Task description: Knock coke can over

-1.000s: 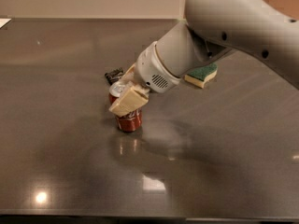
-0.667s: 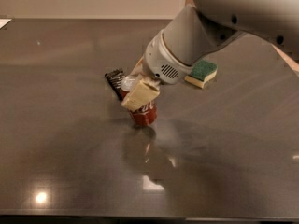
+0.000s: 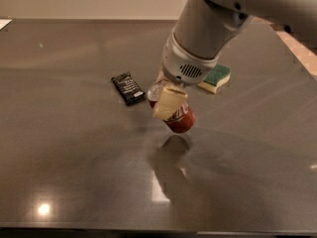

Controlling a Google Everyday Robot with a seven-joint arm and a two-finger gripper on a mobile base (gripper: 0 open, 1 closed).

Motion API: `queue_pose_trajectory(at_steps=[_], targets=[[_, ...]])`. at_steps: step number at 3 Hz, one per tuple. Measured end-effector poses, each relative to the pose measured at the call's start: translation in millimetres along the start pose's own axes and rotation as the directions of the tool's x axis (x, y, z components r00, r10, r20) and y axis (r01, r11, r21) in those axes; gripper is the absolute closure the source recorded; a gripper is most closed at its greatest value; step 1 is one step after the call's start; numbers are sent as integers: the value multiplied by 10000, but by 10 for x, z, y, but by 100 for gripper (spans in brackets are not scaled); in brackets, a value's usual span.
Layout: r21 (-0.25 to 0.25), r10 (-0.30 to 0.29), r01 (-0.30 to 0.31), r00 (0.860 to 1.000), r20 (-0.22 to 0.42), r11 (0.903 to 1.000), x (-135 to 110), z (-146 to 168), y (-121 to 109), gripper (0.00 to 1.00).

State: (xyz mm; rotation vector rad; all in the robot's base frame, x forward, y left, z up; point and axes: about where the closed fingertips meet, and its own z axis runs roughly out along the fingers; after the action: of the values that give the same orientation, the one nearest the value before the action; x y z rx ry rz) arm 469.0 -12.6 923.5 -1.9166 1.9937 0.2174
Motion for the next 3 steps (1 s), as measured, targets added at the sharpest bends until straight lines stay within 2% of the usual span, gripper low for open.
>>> queue_pose_trajectory(at_steps=[1,2,3], targets=[[-396,-302,260,9936,-1087,9989,192,80,-3,100],[-784,-550,410,9809,-1864,9961,338,176,-26,83],[-1152,-825,562,9678,-2379,9918,440,272,-40,58]])
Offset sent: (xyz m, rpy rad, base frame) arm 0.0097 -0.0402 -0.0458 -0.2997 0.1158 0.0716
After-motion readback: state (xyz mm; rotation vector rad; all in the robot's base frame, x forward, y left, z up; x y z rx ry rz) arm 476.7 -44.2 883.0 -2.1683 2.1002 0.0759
